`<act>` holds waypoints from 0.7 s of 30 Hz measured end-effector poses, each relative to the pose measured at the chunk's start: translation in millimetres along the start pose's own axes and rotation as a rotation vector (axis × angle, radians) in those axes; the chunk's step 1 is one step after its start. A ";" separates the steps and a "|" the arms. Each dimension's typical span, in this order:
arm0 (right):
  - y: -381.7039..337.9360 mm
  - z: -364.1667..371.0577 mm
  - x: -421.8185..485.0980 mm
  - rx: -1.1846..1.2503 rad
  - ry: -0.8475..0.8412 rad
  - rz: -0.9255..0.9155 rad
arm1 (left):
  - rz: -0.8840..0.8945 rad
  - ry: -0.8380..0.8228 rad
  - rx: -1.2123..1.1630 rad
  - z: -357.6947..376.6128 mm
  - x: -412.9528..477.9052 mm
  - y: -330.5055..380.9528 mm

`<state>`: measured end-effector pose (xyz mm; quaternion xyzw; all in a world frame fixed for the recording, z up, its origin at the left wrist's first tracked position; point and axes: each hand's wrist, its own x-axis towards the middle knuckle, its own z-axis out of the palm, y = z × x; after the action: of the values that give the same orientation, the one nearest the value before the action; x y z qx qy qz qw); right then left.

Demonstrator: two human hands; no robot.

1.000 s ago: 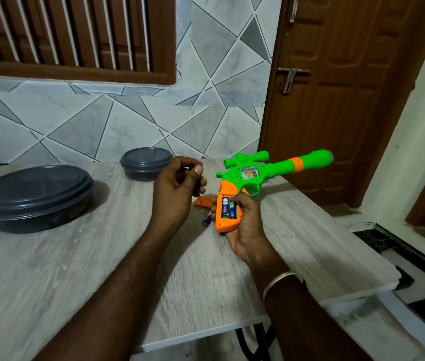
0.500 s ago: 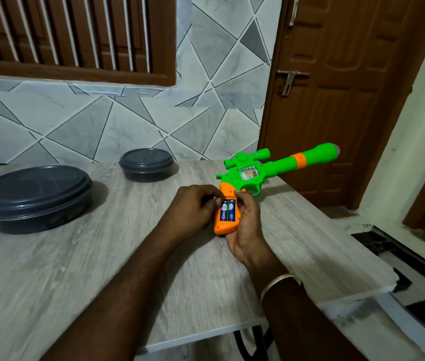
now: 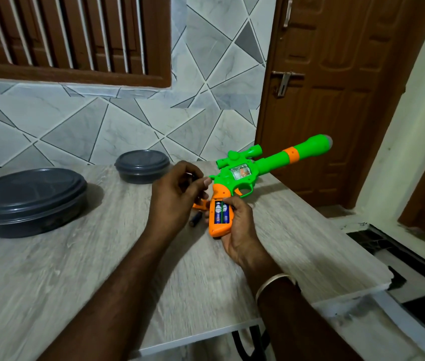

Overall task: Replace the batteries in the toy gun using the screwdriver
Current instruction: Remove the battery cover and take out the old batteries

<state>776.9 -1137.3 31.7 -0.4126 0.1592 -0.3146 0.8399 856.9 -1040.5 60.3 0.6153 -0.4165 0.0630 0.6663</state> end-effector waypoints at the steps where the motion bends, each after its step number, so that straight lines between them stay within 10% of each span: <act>1: -0.5 -0.5 0.0 -0.015 0.013 0.001 | 0.004 0.013 -0.051 0.4 0.4 1.0; 21: 7.0 -3.8 5.9 -0.156 0.115 -0.025 | 0.060 -0.191 0.118 8.7 -5.1 -6.8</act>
<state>782.1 -1140.3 23.7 -0.4600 0.2259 -0.3350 0.7907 853.4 -1047.5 50.9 0.6439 -0.4921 0.0486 0.5838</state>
